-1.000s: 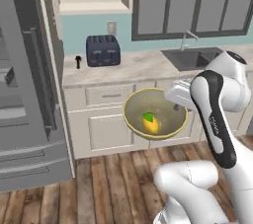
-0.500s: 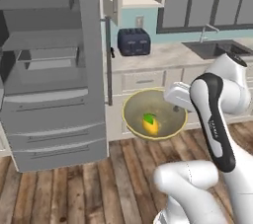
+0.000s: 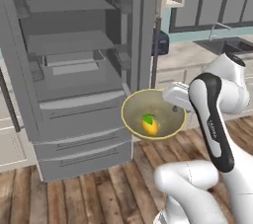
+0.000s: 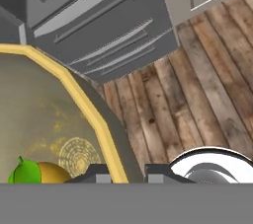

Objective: Move the cup from next to the sink to the open cabinet. Then, move the bowl with the lemon to the fridge to clear the area for faucet cleaning.

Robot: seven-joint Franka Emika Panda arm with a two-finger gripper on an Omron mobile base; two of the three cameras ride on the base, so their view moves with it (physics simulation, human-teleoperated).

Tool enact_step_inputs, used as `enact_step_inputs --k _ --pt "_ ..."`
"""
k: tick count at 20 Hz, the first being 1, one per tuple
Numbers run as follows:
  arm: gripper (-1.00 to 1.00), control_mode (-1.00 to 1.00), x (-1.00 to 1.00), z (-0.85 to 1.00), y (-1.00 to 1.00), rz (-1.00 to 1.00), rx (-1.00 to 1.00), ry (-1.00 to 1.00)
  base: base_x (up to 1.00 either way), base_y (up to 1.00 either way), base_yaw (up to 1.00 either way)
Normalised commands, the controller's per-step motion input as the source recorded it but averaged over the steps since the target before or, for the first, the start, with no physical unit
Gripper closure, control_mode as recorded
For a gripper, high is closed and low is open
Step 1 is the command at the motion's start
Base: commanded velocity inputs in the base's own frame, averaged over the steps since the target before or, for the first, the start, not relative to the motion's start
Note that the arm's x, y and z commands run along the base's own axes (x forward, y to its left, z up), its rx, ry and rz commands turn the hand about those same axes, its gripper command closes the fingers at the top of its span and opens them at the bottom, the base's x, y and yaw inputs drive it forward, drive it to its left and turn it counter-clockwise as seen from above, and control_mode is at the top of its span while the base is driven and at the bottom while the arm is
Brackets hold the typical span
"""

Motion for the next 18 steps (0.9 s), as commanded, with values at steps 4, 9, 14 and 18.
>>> enact_step_inputs --k 4,9,14,18 --pt "1.00 1.00 0.00 0.00 0.00 0.00 0.00 0.00 0.91 0.49 -0.20" --pt "1.00 1.00 0.00 0.00 0.00 0.00 0.00 0.00 1.00 0.29 -0.18" --pt "1.00 1.00 0.00 0.00 0.00 0.00 0.00 0.00 0.24 0.93 -0.04" --pt "1.00 1.00 0.00 0.00 0.00 0.00 0.00 0.00 -0.03 0.29 0.00"
